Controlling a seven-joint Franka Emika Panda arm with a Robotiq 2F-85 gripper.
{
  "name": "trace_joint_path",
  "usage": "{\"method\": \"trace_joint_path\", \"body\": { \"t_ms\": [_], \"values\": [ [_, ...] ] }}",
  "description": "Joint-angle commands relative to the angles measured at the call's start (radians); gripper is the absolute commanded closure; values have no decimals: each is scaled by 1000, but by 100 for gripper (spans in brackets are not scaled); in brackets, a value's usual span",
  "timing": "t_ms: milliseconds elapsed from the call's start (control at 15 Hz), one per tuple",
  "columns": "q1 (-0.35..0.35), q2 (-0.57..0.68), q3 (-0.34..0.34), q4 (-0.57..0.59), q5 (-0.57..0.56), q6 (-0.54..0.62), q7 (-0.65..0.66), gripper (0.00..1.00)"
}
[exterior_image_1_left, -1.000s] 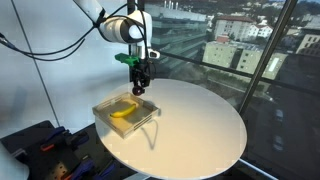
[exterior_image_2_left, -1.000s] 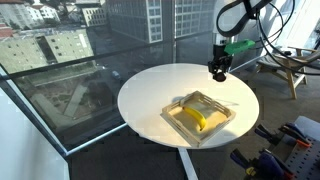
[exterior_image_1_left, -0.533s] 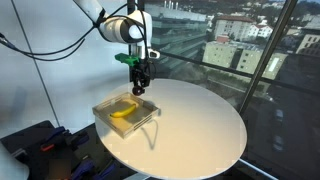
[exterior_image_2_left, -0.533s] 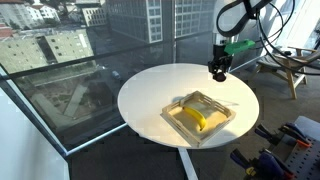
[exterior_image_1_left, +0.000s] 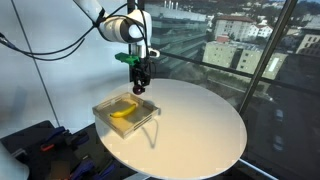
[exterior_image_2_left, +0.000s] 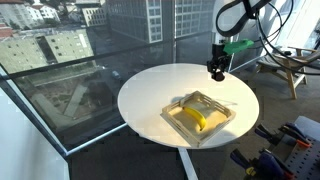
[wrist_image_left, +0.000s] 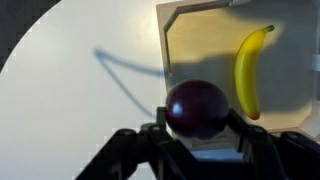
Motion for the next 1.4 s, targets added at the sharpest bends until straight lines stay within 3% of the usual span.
{"method": "trace_joint_path", "body": {
  "t_ms": [0, 1333],
  "values": [
    [0, -4, 6, 15, 19, 9, -32, 65],
    [29, 26, 63, 11, 67, 79, -134, 65]
  ]
}}
